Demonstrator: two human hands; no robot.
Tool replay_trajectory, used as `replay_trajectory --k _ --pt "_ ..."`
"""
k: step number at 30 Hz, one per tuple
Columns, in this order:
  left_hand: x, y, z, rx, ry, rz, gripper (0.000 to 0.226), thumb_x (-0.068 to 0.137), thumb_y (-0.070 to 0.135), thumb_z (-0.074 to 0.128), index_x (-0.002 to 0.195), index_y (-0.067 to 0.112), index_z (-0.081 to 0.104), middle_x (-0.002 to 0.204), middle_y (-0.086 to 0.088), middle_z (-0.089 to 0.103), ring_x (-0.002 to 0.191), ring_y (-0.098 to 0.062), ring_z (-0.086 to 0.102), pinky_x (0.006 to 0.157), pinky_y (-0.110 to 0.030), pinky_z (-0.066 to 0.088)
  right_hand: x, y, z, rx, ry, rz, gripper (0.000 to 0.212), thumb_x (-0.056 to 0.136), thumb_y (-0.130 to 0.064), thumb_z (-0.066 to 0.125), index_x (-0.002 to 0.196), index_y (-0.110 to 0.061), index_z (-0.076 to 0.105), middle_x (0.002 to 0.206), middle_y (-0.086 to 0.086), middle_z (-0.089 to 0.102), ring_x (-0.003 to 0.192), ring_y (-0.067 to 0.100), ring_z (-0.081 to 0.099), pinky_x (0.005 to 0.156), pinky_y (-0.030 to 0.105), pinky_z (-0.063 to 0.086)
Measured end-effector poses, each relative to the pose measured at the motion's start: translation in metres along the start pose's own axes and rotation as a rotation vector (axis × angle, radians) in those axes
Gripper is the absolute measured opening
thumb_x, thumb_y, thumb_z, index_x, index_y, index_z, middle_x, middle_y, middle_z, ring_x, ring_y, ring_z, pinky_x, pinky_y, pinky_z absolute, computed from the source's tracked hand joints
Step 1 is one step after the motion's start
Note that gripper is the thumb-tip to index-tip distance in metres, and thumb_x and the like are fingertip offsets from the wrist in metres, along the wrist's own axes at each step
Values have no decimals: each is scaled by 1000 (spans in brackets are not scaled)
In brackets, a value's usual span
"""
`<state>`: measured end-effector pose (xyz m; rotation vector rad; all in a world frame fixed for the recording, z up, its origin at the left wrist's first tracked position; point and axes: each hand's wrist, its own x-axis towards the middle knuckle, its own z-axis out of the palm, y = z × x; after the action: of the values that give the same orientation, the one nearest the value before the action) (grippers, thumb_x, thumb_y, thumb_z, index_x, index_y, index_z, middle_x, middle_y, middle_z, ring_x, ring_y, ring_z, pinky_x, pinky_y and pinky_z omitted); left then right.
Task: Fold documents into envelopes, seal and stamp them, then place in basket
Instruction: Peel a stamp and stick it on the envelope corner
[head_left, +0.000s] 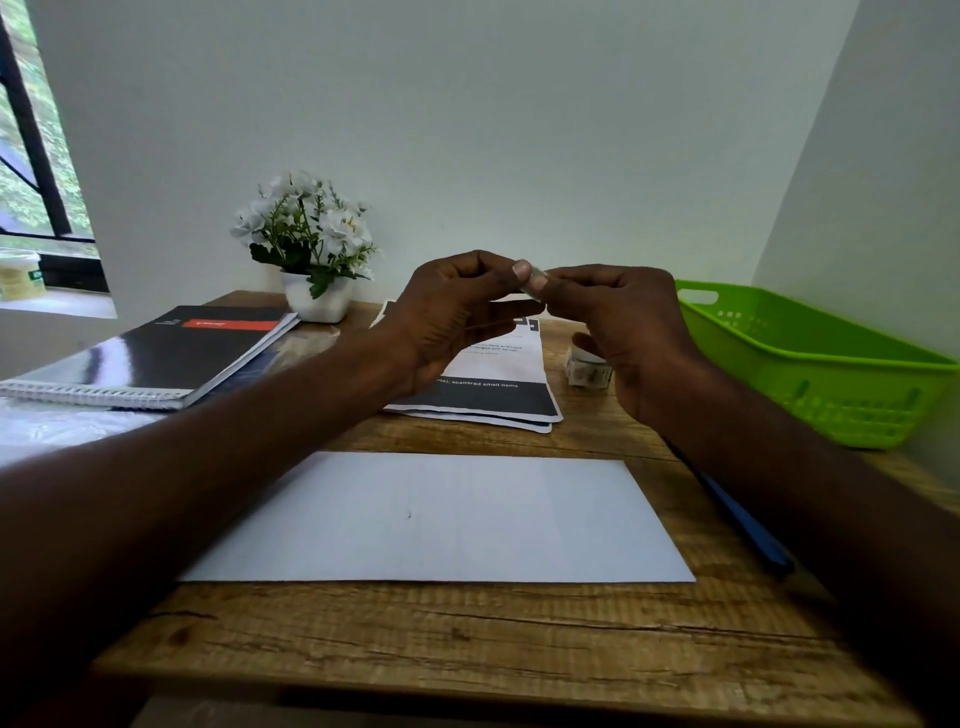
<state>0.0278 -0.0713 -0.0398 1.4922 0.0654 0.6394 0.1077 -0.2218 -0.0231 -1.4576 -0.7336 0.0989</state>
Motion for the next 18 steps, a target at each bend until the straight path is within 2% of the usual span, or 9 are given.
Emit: replay_trajectory --k 7,12,16,18 --pt "-4 3 3 98 98 30 29 89 21 79 110 2 76 107 -13 79 100 -27 77 103 -45 56 3 1 -1 -39 -5 20 30 73 -39 90 86 -13 83 84 3 79 87 15 76 70 25 49" --pt "-9 8 14 44 197 -61 39 81 20 86 112 -2 75 102 -12 80 91 -27 79 100 -51 57 6 4 1 -43 28 56 29 76 -35 89 87 -9 81 84 7 79 85 19 77 64 22 49" --pt "-11 12 14 113 230 -55 35 79 21 89 104 -1 76 95 -11 80 86 -25 79 91 -48 60 3 4 0 -12 15 92 26 78 -29 88 88 -6 80 87 8 80 77 12 76 58 16 50" --pt "-10 12 11 149 232 -34 32 78 22 90 95 1 73 92 -12 79 86 -26 79 88 -48 60 2 3 0 2 -4 112 25 79 -28 87 89 -6 80 85 6 80 73 9 75 67 21 53"
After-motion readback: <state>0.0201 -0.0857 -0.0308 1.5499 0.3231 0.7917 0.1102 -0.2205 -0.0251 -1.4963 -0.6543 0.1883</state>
